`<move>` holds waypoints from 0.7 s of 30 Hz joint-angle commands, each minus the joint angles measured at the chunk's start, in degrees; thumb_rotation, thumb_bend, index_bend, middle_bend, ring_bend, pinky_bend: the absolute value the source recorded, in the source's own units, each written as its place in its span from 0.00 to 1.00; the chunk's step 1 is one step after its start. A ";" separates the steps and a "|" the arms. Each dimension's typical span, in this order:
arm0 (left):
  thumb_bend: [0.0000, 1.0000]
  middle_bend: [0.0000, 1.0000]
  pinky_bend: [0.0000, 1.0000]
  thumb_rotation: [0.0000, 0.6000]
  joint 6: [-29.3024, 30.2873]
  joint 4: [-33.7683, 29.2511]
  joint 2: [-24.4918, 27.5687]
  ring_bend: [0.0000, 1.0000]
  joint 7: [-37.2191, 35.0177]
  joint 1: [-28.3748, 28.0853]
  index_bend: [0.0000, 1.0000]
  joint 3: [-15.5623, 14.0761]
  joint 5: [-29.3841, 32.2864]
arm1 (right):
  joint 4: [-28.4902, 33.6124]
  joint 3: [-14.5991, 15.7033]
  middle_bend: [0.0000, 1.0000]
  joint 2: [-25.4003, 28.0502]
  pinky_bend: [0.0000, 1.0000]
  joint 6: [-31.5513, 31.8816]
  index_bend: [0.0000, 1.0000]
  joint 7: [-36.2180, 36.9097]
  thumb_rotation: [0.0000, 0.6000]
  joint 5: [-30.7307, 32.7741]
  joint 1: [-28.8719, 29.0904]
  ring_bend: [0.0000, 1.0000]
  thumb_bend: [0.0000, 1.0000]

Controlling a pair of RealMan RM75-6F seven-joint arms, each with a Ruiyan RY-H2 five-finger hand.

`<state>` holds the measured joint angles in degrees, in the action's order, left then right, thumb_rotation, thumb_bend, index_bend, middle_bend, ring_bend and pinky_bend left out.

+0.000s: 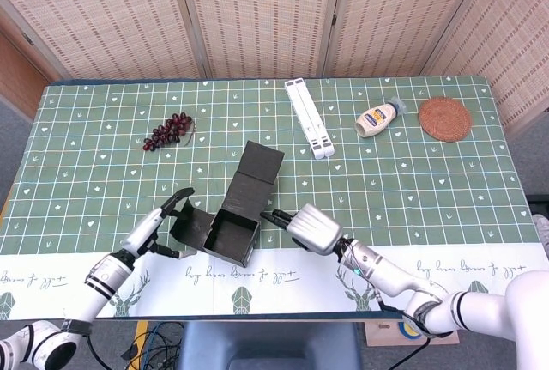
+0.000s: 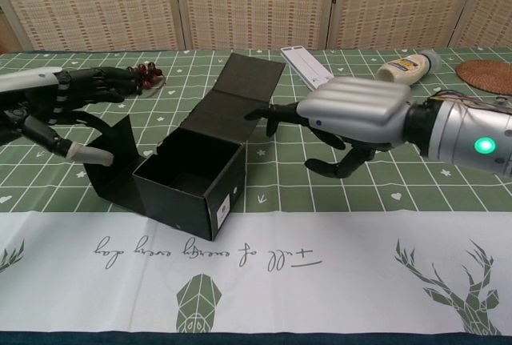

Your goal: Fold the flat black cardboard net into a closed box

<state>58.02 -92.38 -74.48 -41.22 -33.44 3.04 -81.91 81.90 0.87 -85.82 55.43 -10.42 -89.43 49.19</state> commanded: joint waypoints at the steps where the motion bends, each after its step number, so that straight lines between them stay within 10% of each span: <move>1: 0.00 0.05 0.26 1.00 0.98 -1.01 0.82 0.01 0.25 0.78 0.07 -0.19 -0.51 | -1.85 -1.30 0.22 -0.95 0.98 -3.32 0.00 0.53 1.00 2.06 0.92 0.72 0.51; 21: 0.00 0.05 0.26 1.00 3.55 -3.14 3.33 0.01 0.42 3.82 0.07 -1.27 -2.59 | -15.48 -14.10 0.13 -13.83 0.98 -15.79 0.00 1.84 1.00 14.31 11.98 0.72 0.52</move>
<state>61.59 -95.58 -71.17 -40.73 -29.68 1.81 -84.44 66.20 -12.78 -99.43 39.86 -9.28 -75.79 61.03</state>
